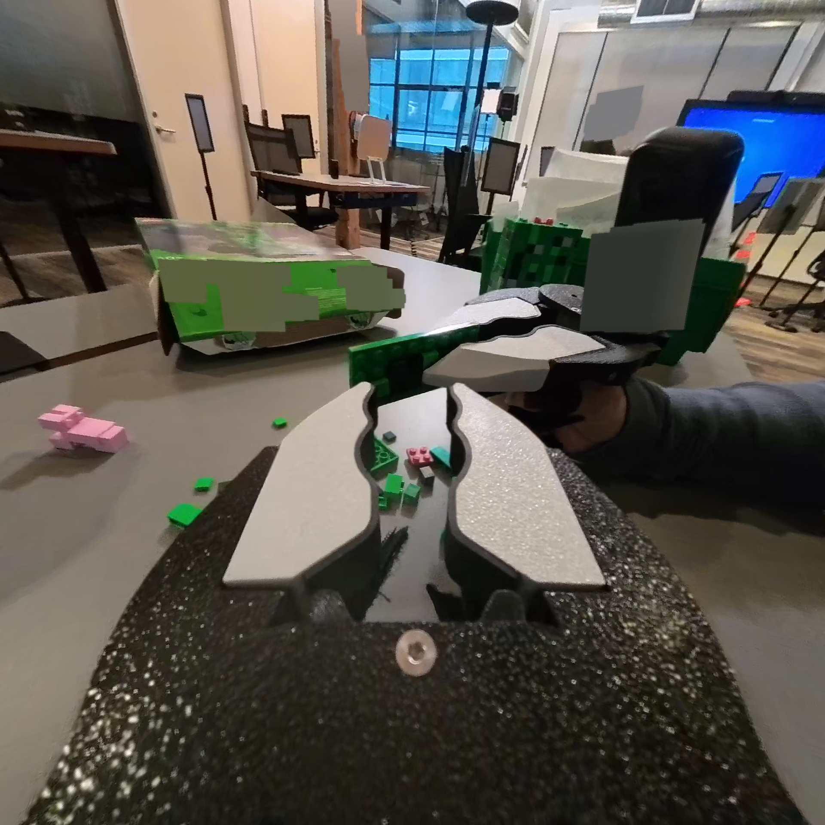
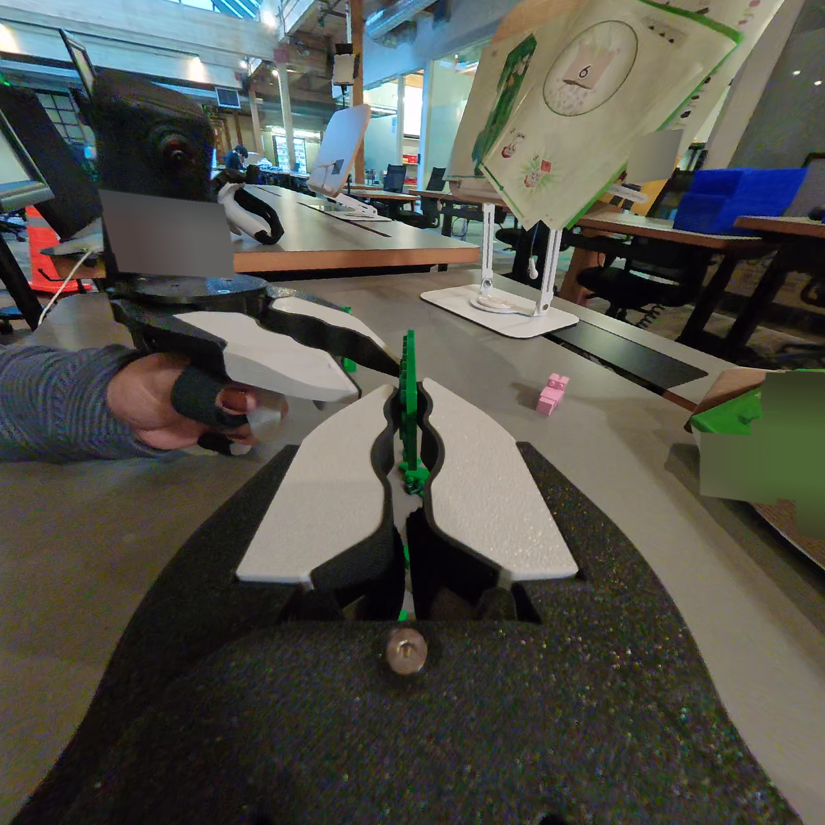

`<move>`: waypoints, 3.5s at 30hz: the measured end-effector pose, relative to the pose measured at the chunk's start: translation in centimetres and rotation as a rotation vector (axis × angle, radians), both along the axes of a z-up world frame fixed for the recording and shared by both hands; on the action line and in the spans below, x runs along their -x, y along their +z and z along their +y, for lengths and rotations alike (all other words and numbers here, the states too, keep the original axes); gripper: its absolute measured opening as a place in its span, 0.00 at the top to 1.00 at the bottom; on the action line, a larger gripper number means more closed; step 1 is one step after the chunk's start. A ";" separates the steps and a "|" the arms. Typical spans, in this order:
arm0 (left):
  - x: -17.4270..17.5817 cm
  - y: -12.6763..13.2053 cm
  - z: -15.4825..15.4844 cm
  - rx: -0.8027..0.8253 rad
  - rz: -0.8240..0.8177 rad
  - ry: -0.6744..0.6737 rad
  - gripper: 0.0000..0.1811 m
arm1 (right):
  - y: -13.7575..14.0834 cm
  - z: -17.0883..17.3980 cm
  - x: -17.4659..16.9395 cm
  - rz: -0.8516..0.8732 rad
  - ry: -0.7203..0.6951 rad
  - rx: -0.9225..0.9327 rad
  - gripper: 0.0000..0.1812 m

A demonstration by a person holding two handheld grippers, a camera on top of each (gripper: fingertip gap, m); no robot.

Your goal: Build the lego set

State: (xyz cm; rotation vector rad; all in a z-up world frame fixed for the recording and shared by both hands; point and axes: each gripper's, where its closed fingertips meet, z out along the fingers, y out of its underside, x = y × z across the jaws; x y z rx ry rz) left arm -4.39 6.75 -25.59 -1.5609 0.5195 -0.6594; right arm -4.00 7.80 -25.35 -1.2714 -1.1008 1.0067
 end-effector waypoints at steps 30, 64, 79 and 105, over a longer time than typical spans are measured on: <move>-1.7 0.7 -3.6 0.087 -0.110 -0.401 0.96 | 0.0 -4.5 -1.0 0.002 0.513 0.269 0.97; 1.2 -7.1 -1.1 0.797 -0.212 -0.188 0.97 | -8.5 -1.4 -0.2 -0.688 0.053 -0.540 0.91; 1.3 -7.3 -1.2 0.822 -0.225 -0.194 0.97 | -8.7 -1.3 -0.2 -0.717 0.047 -0.582 0.94; 0.5 -7.7 -2.1 0.814 -0.134 -0.252 0.97 | -8.4 -1.9 -0.3 -0.713 0.080 -0.666 0.91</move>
